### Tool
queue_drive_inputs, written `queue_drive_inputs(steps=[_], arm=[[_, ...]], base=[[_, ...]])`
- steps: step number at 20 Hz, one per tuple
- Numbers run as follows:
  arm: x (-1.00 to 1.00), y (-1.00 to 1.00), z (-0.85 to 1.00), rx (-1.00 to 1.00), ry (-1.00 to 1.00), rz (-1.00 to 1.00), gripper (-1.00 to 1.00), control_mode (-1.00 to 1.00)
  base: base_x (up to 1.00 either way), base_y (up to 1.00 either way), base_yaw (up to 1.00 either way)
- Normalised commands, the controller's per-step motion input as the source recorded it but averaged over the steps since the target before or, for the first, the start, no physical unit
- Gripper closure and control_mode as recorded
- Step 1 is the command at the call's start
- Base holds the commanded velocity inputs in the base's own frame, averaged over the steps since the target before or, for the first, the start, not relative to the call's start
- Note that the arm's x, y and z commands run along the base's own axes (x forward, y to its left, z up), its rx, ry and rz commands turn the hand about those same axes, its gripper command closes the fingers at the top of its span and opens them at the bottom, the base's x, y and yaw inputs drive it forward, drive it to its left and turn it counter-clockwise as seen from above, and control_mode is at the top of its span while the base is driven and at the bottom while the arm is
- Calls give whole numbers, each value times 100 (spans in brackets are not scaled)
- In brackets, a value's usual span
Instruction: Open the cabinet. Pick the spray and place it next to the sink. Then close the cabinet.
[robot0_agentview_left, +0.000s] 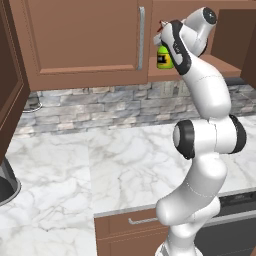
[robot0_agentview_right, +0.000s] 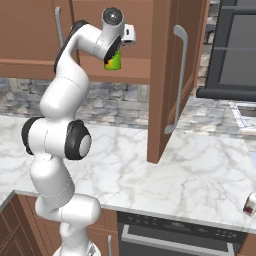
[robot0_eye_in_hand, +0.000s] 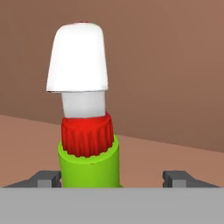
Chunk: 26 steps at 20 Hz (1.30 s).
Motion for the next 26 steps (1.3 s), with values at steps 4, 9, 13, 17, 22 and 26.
queue_drive_inputs(steps=[4, 9, 13, 17, 22, 26], arm=[[0, 0, 0, 0, 0, 0, 100, -100], [0, 0, 0, 0, 0, 0, 100, -100], [-16, 0, 0, 0, 0, 0, 100, -100], [-70, 0, 0, 0, -1, 0, 100, -100], [-96, 0, 0, 0, -2, 0, 100, -100], [-100, 0, 0, 0, 0, 0, 100, -100]], base=[[0, 0, 0], [0, 0, 0], [0, 0, 0], [0, 0, 0], [0, 0, 0], [0, 0, 0]])
